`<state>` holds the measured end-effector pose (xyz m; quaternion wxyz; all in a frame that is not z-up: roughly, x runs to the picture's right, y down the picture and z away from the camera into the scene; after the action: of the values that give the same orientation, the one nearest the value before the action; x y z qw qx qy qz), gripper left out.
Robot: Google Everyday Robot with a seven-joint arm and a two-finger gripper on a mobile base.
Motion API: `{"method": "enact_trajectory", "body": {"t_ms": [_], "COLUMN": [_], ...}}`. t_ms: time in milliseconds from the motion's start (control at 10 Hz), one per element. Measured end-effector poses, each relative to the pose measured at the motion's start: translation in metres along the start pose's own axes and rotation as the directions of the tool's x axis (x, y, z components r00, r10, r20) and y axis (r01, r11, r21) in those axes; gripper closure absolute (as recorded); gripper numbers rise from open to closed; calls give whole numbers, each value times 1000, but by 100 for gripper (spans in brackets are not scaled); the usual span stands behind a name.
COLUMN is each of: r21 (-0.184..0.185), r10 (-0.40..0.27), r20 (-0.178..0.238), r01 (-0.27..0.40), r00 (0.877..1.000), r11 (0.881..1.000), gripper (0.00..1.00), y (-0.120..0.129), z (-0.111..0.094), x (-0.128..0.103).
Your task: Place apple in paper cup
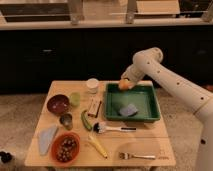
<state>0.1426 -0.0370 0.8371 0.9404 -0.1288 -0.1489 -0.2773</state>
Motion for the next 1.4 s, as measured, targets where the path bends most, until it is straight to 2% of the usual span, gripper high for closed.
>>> {"method": "enact_trajectory", "body": {"t_ms": [300, 500, 700, 1200, 1400], "r21": [10, 21, 22, 33, 32], "r10": [-24, -59, -79, -148, -170], "r20": [13, 25, 38, 69, 70], "r01": [24, 58, 78, 146, 168], "r00": [1000, 998, 996, 987, 983], "r11": [1000, 998, 997, 989, 985], "gripper": [96, 96, 96, 96, 96], "y": [-9, -27, -30, -53, -54], "z": [-1, -2, 3, 9, 12], "x": [-3, -15, -18, -37, -39]}}
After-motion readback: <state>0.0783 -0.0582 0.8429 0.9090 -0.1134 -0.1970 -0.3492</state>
